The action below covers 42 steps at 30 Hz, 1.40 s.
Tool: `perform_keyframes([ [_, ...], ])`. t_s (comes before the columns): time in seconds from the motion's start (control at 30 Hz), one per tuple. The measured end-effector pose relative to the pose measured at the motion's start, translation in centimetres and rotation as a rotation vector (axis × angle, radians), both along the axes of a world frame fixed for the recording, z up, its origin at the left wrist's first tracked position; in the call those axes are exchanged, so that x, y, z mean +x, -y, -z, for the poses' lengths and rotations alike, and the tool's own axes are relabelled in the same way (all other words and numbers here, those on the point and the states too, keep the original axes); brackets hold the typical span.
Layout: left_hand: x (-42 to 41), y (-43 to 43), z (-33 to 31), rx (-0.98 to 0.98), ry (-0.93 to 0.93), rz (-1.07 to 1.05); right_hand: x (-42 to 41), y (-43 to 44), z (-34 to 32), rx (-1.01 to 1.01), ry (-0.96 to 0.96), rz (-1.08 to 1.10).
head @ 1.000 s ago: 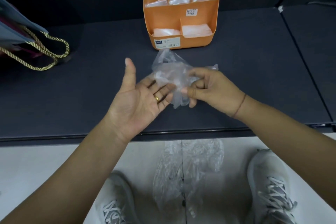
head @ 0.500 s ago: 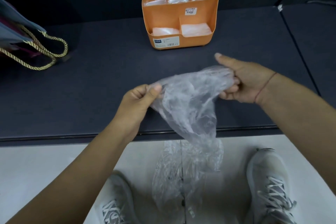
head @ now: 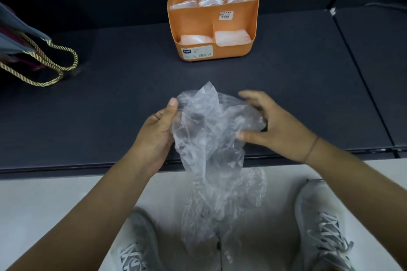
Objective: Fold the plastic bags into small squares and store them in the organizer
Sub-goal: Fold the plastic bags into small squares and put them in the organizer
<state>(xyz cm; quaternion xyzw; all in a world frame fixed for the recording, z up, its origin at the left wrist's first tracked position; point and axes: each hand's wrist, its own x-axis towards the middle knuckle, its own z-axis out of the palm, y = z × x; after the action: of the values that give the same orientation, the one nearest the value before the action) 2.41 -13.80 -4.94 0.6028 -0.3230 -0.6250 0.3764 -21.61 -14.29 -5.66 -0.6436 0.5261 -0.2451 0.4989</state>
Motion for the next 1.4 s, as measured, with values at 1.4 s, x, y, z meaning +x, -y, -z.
perform_keyframes([
  [1.4,1.3,0.9,-0.6,-0.163,0.065,-0.211,-0.6,3.2,-1.6,0.106,0.516,0.575],
])
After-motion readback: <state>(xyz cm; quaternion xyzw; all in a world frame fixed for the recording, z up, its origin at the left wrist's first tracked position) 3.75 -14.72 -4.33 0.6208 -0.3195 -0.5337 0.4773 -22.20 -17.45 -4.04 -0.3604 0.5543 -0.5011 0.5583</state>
